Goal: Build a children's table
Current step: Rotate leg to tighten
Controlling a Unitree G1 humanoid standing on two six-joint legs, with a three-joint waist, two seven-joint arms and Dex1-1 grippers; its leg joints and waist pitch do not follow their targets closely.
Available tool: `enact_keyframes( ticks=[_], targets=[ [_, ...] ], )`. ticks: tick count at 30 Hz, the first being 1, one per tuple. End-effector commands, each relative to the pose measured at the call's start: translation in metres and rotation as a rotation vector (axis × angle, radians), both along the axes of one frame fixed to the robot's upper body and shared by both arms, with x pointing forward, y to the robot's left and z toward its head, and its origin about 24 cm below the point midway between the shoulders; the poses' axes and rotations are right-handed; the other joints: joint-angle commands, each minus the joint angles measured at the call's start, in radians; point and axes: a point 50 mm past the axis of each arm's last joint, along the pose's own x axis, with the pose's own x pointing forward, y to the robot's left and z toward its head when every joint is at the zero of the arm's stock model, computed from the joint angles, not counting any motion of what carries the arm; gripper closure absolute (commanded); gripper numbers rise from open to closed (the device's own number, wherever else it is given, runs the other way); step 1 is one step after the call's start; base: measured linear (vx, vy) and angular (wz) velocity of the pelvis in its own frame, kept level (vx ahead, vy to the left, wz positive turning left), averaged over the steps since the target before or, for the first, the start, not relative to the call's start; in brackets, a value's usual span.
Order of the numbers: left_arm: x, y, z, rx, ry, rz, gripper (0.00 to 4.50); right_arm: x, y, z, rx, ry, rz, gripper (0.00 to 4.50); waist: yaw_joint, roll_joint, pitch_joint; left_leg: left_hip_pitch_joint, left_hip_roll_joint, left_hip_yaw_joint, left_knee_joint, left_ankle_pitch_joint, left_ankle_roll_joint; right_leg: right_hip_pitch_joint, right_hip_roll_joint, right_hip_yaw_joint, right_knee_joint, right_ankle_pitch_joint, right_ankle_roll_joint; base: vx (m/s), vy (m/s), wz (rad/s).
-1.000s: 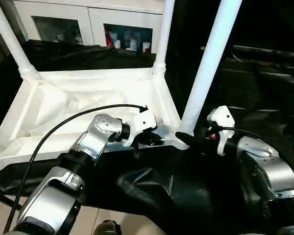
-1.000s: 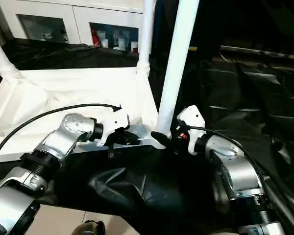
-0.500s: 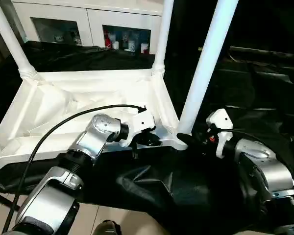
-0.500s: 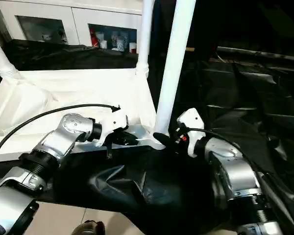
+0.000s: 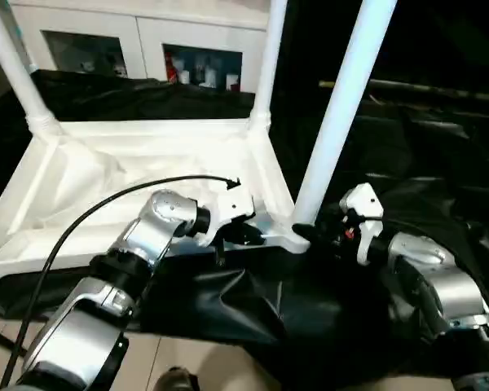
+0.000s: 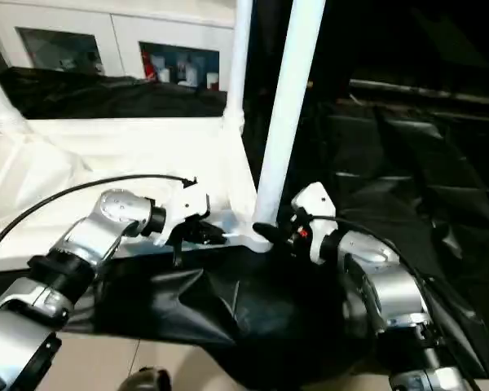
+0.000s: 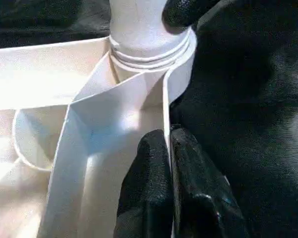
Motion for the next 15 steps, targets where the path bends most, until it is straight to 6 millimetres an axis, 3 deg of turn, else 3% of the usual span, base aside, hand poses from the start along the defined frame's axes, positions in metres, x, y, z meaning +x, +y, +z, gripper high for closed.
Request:
enact_keyframes(
  ticks=[1, 2, 3, 4, 5, 6, 7, 8, 11, 15],
  targets=[
    [0.0003, -0.0123, 0.0147, -0.037, -0.051, -0.061, 4.5, 0.0053, -0.0025, 0.0067, -0.028, -0.044, -0.014, 2.57, 0.004, -0.042, -0.08, 0.07, -0.03, -0.045, 0.097, -0.273, -0.008, -0.034, -0.117, 0.06, -0.253, -1.073, -0.004, 0.087, -0.086, -0.14],
    [0.0004, -0.0125, 0.0148, -0.035, -0.052, -0.063, 4.5, 0.0062, -0.0031, 0.0067, -0.021, -0.045, -0.024, 2.57, 0.019, -0.022, -0.089, 0.015, -0.025, -0.068, 0.06, -0.178, 0.003, 0.04, -0.128, 0.07, -0.212, -1.004, -0.02, 0.087, -0.086, -0.14],
    [0.0005, -0.0125, 0.0149, -0.034, -0.053, -0.063, 4.5, 0.0064, -0.0031, 0.0069, -0.011, -0.041, -0.025, 2.57, 0.029, 0.003, -0.112, 0.006, 0.002, -0.067, -0.04, -0.193, -0.021, 0.052, -0.038, 0.023, -0.142, -0.564, -0.067, 0.054, -0.03, -0.2],
    [0.0006, -0.0125, 0.0151, -0.032, -0.054, -0.064, 4.5, 0.0066, -0.0033, 0.0076, -0.002, -0.038, -0.026, 2.01, 0.02, 0.011, -0.114, 0.008, 0.007, -0.067, -0.048, -0.206, -0.026, 0.05, -0.019, 0.017, -0.126, -0.408, -0.105, 0.0, 0.0, 0.0],
    [0.0007, -0.0125, 0.0151, -0.032, -0.054, -0.065, 4.5, 0.0067, -0.0034, 0.0079, 0.002, -0.036, -0.026, 1.87, 0.01, 0.023, -0.115, 0.011, 0.012, -0.064, -0.057, -0.262, -0.029, 0.048, -0.01, 0.015, -0.116, -0.226, -0.177, 0.0, 0.0, 0.0],
    [0.0009, -0.0126, 0.0153, -0.031, -0.056, -0.064, 4.5, 0.0064, -0.0032, 0.0085, 0.003, -0.034, -0.02, 1.87, 0.005, 0.02, -0.11, 0.009, 0.009, -0.062, -0.061, -0.309, -0.028, 0.049, -0.006, 0.013, -0.119, -0.218, -0.192, 0.0, 0.0, 0.0],
    [0.001, -0.0126, 0.0153, -0.03, -0.056, -0.064, 4.5, 0.0063, -0.0032, 0.0085, 0.002, -0.034, -0.018, 1.85, -0.004, 0.013, -0.104, 0.021, 0.0, -0.058, -0.057, -0.433, -0.025, 0.045, -0.012, 0.007, -0.142, -0.368, -0.181, 0.0, 0.0, 0.0],
    [0.001, -0.0126, 0.0153, -0.03, -0.056, -0.064, 4.5, 0.0062, -0.0031, 0.0086, 0.003, -0.033, -0.016, 1.78, -0.004, 0.013, -0.104, 0.021, 0.0, -0.058, -0.057, -0.433, -0.025, 0.045, -0.012, 0.007, -0.142, -0.368, -0.181, 0.0, 0.0, 0.0],
    [0.0016, -0.0128, 0.0157, -0.028, -0.057, -0.064, 4.5, 0.0056, -0.0035, 0.0093, 0.006, -0.028, -0.004, 1.5, -0.005, 0.013, -0.102, 0.017, -0.001, -0.06, -0.057, -0.425, -0.018, 0.044, -0.021, 0.002, -0.165, -0.484, -0.125, 0.0, 0.0, 0.0],
    [0.0019, -0.013, 0.0161, -0.027, -0.057, -0.066, 4.5, 0.0065, -0.0041, 0.0094, -0.005, -0.03, -0.001, 1.12, -0.003, 0.013, -0.107, 0.018, 0.001, -0.058, -0.063, -0.377, -0.009, 0.049, -0.02, -0.001, -0.167, -0.431, -0.128, 0.0, 0.0, 0.0]
  ],
)
